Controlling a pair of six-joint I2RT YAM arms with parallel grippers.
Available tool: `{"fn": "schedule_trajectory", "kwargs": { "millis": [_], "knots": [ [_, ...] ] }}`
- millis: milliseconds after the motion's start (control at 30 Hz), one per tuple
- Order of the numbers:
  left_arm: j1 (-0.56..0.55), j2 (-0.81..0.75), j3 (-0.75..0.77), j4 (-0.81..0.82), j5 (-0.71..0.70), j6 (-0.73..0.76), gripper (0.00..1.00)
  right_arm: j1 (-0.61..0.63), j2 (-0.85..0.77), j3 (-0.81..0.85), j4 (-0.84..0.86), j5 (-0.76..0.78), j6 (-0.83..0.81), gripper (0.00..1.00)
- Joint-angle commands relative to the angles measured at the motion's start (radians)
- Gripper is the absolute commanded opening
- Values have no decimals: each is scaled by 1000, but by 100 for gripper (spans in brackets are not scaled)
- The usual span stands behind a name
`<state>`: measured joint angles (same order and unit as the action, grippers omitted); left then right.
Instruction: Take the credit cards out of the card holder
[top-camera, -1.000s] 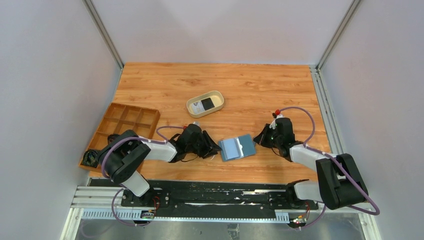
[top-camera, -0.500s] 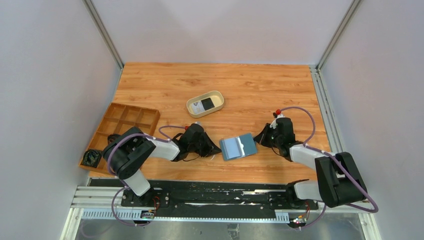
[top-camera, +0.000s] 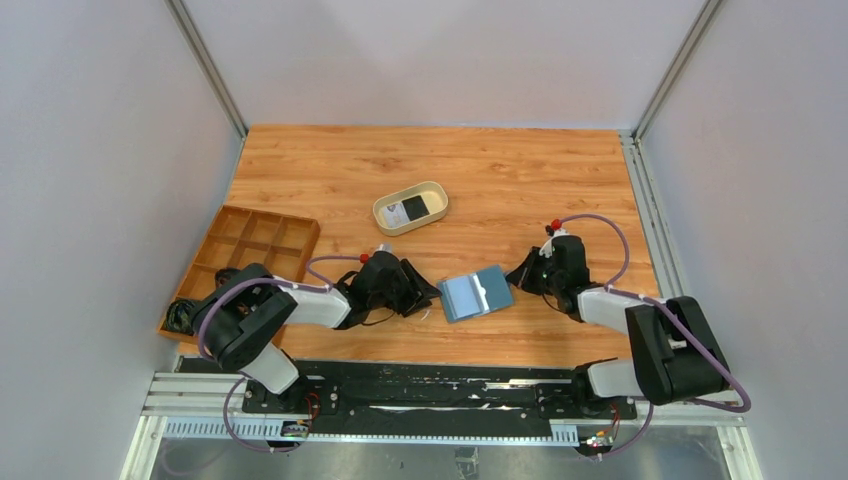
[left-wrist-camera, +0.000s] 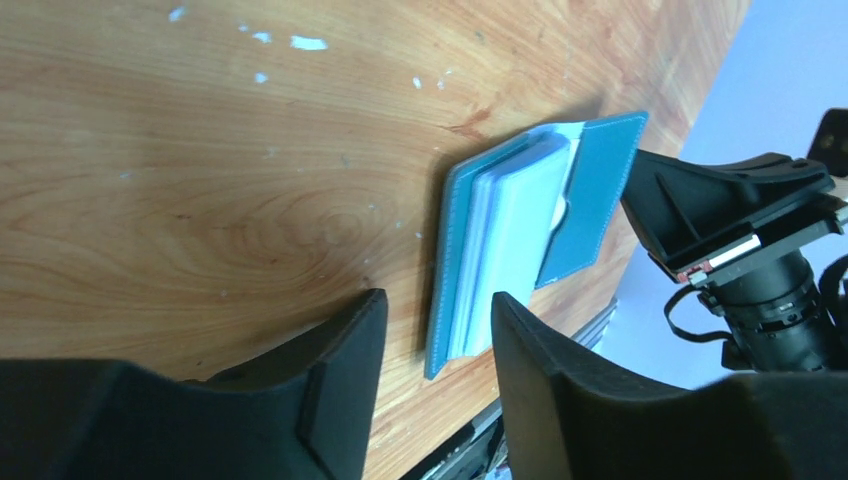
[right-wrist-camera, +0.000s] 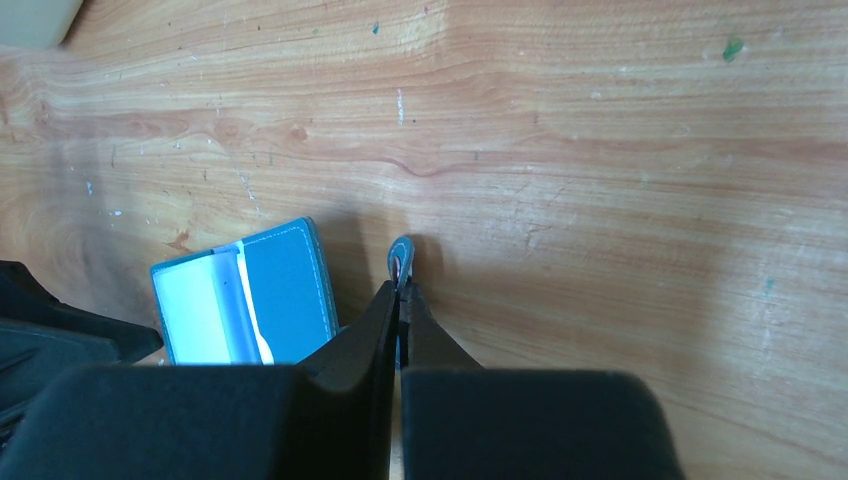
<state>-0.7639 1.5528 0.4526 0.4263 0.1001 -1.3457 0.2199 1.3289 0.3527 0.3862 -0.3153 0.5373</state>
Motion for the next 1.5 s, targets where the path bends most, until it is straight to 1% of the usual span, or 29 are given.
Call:
{"fn": "schedule_trajectory", "kwargs": {
  "millis": [0, 100, 200, 367, 667, 833, 1167, 1467],
  "knots": [
    [-7, 27, -15, -33, -41, 8, 56, -16, 28, -25, 17, -15, 11, 0],
    [-8, 61, -9, -9, -22, 2, 58, -17, 33, -25, 22, -16, 15, 0],
    [-11, 82, -8, 6, -12, -6, 54, -19, 33, -25, 21, -16, 13, 0],
    [-14, 120, -10, 44, 4, -22, 44, -22, 41, -27, 27, -19, 14, 0],
    [-25, 198, 33, 85, 36, -23, 43, -27, 66, -27, 46, -31, 18, 0],
    [-25, 172, 10, 92, 14, -30, 35, -32, 65, -29, 46, -31, 17, 0],
    [-23, 138, -12, 91, -10, -38, 35, -39, 89, -34, 70, -47, 23, 0],
    [-23, 76, -52, 91, -64, -52, 35, -43, 97, -38, 88, -58, 29, 0]
  ]
}}
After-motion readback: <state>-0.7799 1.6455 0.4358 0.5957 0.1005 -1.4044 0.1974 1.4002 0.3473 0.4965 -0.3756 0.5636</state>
